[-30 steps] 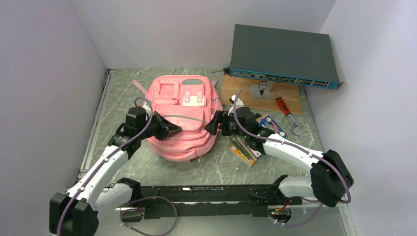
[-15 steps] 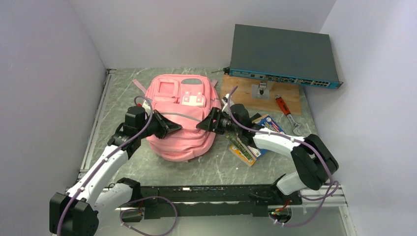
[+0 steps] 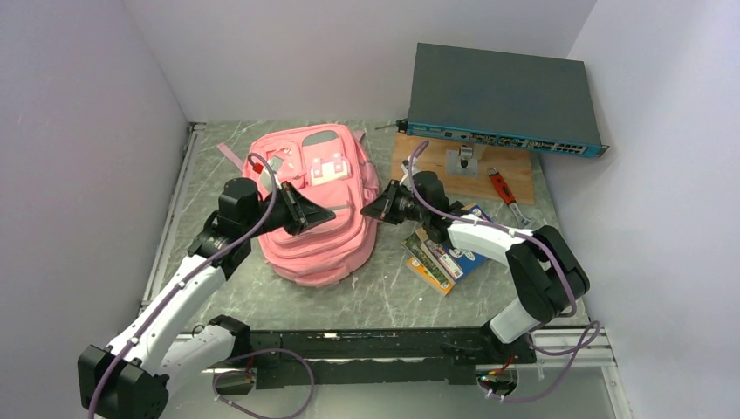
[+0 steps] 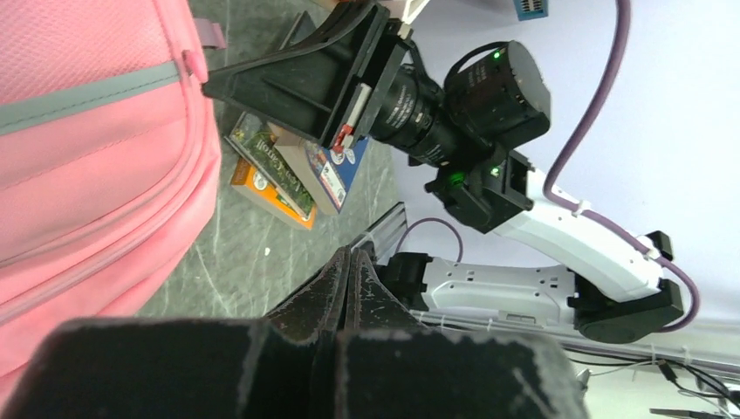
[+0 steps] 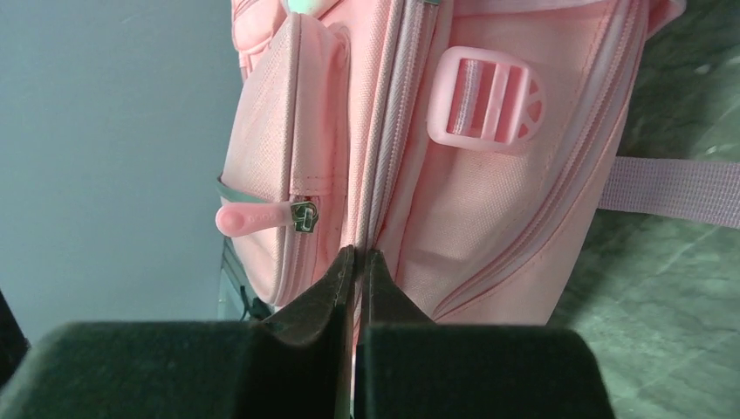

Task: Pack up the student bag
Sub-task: Zip the student bag at the center of the board, then unzip the student bag at the center of the board.

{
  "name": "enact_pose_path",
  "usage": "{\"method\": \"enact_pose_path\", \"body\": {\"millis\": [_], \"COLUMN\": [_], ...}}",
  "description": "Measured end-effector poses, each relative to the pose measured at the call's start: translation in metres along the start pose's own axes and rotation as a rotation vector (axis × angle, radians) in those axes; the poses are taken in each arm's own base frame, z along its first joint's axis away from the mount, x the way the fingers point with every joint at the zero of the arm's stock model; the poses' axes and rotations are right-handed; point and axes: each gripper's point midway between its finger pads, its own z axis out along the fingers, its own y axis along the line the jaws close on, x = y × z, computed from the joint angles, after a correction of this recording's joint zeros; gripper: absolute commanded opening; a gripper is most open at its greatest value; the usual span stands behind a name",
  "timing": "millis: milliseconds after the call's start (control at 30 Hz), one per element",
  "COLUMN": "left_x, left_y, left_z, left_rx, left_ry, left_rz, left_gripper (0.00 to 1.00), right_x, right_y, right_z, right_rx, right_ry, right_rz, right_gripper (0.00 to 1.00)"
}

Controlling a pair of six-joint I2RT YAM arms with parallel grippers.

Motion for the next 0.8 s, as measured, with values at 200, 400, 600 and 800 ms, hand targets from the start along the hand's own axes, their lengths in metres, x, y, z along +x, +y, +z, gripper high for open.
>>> {"method": "enact_pose_path", "body": {"millis": [200,400,600,800], "left_x": [-0.003,-0.008,-0.025,-0.053], "left_y": [0.007,0.036,0.057,0.047], "left_z": [-0.005,-0.027,-0.067,-0.114], "left_rx": [-0.082,-0.246,-0.423,-0.551], "left_ry": [0.01,-0.033,-0.154,-0.358], "left_rz": [0.087,0.211,0.345,0.423], "left_gripper": [0.58,0.94,0.99,0.98], "right_x": [-0.012,0.0,0.046,0.109], "right_y": [-0.008,-0.006,0.018,0.028], "right_z": [-0.002,-0.016,-0.026,-0.016], "right_rx": [0.057,0.131,0.187,0.211], "right_ry": [-0.007,0.007,0.038,0.127], "right_rz": [-0.101,-0.301,-0.571,-0.883], "right_gripper": [0.31,0.69,0.81,0.84]}}
